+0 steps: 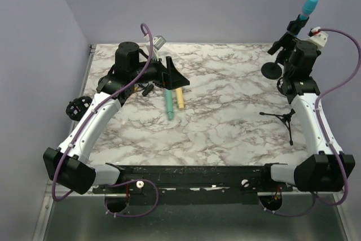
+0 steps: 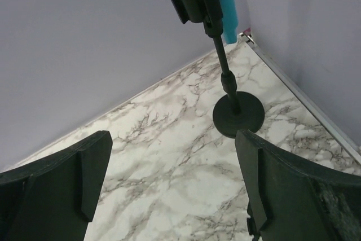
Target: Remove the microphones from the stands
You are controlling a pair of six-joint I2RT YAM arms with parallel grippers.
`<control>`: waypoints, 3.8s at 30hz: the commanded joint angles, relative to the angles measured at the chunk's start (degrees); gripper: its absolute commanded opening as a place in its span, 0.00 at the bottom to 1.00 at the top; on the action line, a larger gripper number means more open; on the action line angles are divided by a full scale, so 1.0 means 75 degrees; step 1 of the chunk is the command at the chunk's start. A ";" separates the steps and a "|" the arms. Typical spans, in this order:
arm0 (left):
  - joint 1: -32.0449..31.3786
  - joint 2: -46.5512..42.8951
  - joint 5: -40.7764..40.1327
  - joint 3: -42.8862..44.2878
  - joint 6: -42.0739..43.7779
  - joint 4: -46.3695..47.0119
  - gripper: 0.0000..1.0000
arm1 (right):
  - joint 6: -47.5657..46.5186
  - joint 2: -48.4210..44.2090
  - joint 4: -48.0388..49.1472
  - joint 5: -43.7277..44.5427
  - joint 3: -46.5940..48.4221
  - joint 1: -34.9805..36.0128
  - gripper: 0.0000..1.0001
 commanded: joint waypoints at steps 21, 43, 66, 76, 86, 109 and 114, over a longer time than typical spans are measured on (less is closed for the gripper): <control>0.0133 -0.0223 -0.0107 0.0105 0.0266 -0.0152 0.94 | -0.2481 0.5085 0.4674 0.0235 0.1466 -0.0790 0.92; 0.0486 -0.0040 0.0332 -0.0083 -0.0143 0.0289 0.94 | -0.2936 0.6771 0.5447 -0.0304 0.2648 -0.0824 0.45; 0.0522 0.0005 0.0322 -0.0103 -0.0162 0.0324 0.94 | -0.2832 0.6026 0.5754 -0.1232 0.1524 0.0410 0.01; 0.0522 -0.0069 0.0310 -0.0105 -0.0163 0.0310 0.94 | -0.2612 0.4677 0.5266 -0.1151 0.0011 0.2071 0.01; 0.0522 0.0011 0.0278 -0.0149 -0.0179 0.0327 0.94 | -0.1597 0.2384 0.4566 -0.0599 -0.2792 0.4227 0.01; 0.0522 0.0309 0.0043 -0.0185 -0.0047 0.0257 0.94 | -0.0968 -0.0176 0.2508 0.1745 -0.4375 0.7779 0.09; 0.0516 0.0335 -0.0047 -0.0162 0.0013 0.0192 0.94 | -0.0831 -0.0355 0.2246 0.1688 -0.4439 0.7847 0.39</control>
